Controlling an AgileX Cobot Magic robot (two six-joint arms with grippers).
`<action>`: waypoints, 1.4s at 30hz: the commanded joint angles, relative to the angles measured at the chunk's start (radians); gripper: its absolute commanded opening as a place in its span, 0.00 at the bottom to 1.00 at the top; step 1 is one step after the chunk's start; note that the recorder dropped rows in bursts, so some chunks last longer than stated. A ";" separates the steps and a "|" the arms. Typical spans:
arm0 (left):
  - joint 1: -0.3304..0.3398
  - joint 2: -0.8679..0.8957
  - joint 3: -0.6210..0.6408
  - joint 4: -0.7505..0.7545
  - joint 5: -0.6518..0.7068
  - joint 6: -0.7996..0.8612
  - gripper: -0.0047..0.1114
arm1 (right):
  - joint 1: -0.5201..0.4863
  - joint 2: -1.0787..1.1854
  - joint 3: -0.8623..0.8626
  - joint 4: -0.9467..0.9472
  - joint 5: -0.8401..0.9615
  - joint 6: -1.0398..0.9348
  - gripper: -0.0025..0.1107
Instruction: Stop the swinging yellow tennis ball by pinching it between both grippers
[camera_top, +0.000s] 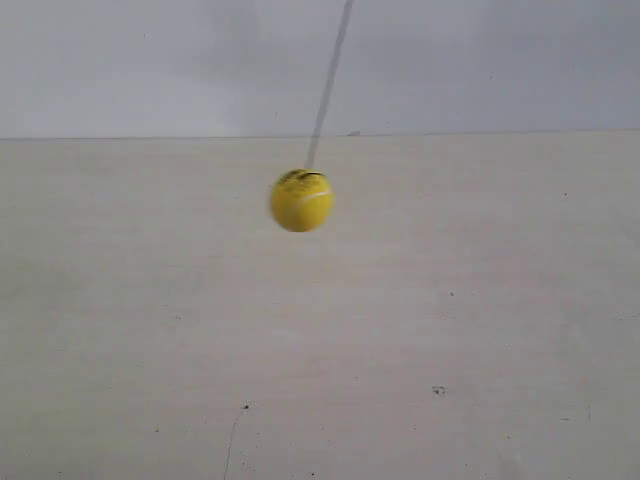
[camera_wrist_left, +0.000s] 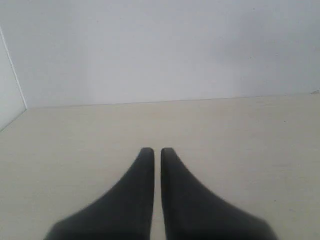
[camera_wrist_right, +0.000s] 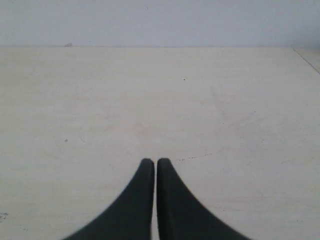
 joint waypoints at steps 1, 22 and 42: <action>-0.009 -0.001 0.004 -0.003 0.002 0.006 0.08 | 0.000 0.000 0.000 -0.003 -0.003 0.001 0.02; -0.012 -0.001 0.004 -0.003 -0.119 0.006 0.08 | 0.000 0.000 0.000 0.000 -0.355 0.008 0.02; -0.061 -0.001 0.004 -0.120 -0.246 -0.180 0.08 | 0.000 0.000 0.000 0.000 -0.548 0.347 0.02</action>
